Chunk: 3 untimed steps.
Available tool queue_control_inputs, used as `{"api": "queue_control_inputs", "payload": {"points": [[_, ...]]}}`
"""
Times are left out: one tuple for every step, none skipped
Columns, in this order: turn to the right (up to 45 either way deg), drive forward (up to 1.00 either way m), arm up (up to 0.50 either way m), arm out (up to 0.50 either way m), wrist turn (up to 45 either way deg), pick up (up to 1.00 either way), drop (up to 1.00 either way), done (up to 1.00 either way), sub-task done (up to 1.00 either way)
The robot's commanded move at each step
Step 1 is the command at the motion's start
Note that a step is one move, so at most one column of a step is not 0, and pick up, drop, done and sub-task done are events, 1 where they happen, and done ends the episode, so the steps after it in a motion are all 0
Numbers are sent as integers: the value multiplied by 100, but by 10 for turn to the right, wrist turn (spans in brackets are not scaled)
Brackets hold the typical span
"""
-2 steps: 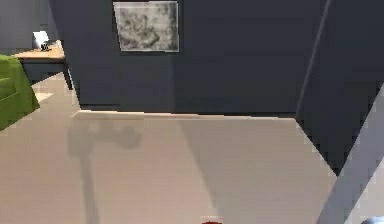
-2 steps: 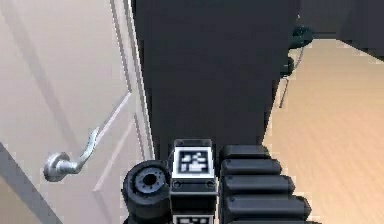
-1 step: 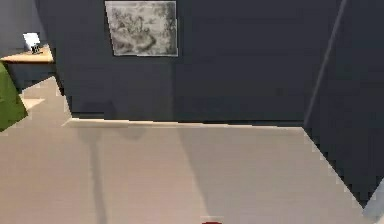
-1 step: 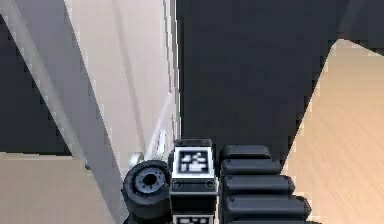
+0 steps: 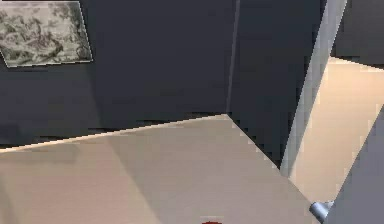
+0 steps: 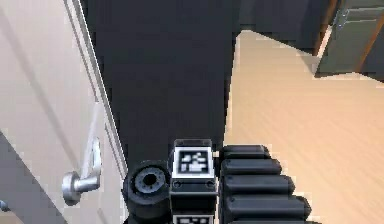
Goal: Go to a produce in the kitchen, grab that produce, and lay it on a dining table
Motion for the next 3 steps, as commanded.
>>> {"api": "queue_control_inputs", "payload": {"points": [[0, 65, 0, 0, 0, 0, 0, 0, 0], [450, 0, 0, 0, 0, 0, 0, 0, 0], [240, 0, 0, 0, 0, 0, 0, 0, 0]]}}
